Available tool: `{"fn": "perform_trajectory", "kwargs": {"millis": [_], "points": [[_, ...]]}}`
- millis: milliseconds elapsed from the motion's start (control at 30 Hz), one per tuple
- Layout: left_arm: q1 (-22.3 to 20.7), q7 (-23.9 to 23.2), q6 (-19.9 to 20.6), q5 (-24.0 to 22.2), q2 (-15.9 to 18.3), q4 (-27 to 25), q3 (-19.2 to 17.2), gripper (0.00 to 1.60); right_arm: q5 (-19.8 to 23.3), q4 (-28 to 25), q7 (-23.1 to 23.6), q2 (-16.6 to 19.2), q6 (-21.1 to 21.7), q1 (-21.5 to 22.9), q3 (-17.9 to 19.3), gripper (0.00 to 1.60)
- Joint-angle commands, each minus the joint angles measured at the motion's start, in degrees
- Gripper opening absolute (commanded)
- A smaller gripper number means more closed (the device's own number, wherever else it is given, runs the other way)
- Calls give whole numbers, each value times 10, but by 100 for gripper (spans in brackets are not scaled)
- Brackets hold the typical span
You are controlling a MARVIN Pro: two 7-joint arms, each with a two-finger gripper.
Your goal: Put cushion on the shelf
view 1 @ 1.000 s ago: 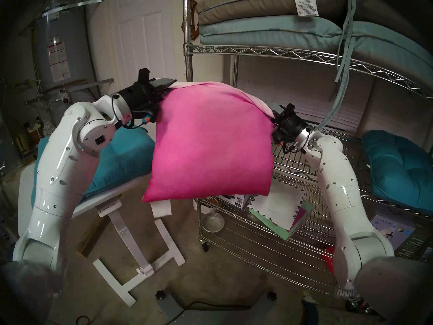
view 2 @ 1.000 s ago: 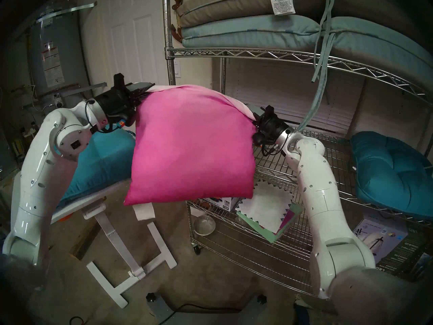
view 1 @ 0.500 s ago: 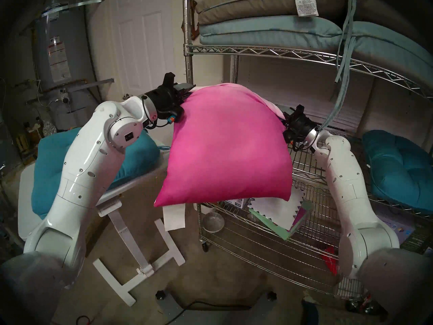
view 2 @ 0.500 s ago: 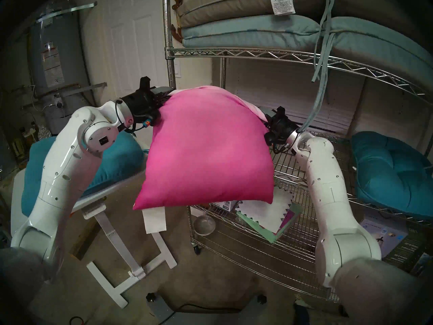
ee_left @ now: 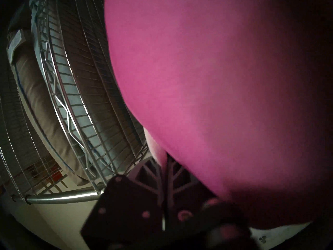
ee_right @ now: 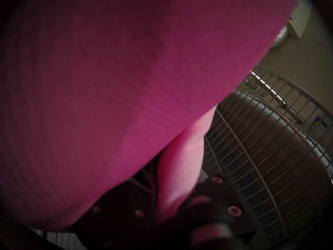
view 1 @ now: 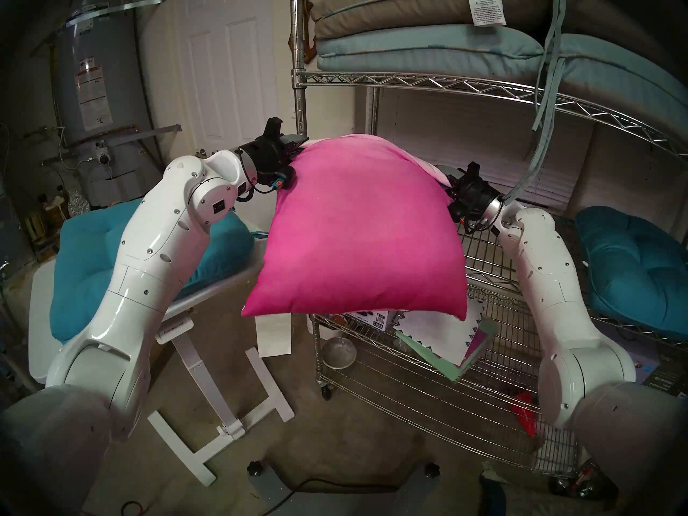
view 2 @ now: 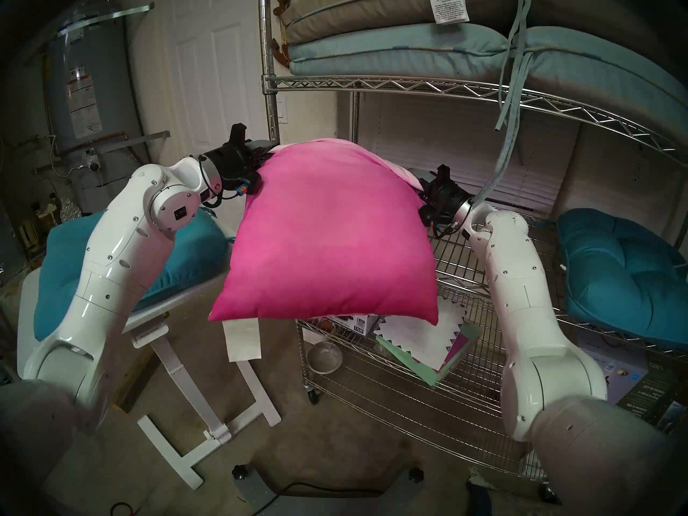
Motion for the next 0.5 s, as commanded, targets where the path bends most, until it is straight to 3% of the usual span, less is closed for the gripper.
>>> {"fn": "perform_trajectory", "kwargs": {"millis": [0,467], "points": [[-54,0,10,12,-24,33,6,0,-6,21,11,22,17,52,15,0],[-97,0,21,36,-75,96,40,0,-28,63,31,37,11,78,17,0]]}}
